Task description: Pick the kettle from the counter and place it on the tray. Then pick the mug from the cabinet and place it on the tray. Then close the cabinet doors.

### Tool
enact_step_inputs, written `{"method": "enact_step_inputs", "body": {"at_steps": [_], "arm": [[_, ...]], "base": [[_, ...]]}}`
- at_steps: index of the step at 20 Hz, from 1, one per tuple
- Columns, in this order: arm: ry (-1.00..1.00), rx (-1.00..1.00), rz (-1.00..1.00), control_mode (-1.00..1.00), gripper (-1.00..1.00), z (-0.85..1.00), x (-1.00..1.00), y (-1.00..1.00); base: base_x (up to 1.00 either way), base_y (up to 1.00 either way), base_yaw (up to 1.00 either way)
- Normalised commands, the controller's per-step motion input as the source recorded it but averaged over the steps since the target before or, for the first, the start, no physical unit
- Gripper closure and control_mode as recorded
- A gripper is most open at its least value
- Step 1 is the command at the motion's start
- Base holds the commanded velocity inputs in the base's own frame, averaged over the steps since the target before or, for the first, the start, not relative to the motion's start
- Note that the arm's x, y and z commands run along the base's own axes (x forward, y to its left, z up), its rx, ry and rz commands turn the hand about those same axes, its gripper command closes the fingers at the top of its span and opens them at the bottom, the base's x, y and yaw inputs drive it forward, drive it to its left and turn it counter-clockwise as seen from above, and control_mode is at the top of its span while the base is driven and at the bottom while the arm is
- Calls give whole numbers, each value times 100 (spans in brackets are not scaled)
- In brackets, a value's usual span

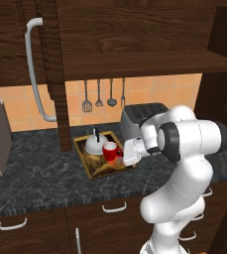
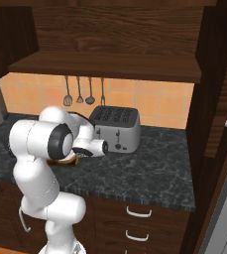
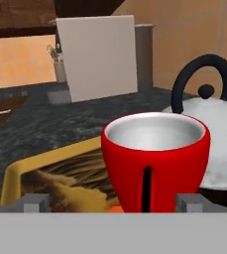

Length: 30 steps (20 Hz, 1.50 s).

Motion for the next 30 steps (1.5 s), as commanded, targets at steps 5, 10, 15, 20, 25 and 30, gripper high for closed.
{"method": "enact_step_inputs", "body": {"at_steps": [5,10,15,20,25,30], "arm": [[-20,0,-11,-100,-100,12,-11,-1],[-2,0,-10,-100,-100,63,-33,-25],[6,0,-13,-100,-100,100,-49,-34],[34,-5,-33,-100,-100,81,-49,-13],[11,-3,-6,-100,-100,3,1,0],[6,-3,0,-100,100,24,-7,25]], "base": [[0,0,0],[0,0,0],[0,0,0],[0,0,0],[0,0,0],[0,0,0]]}}
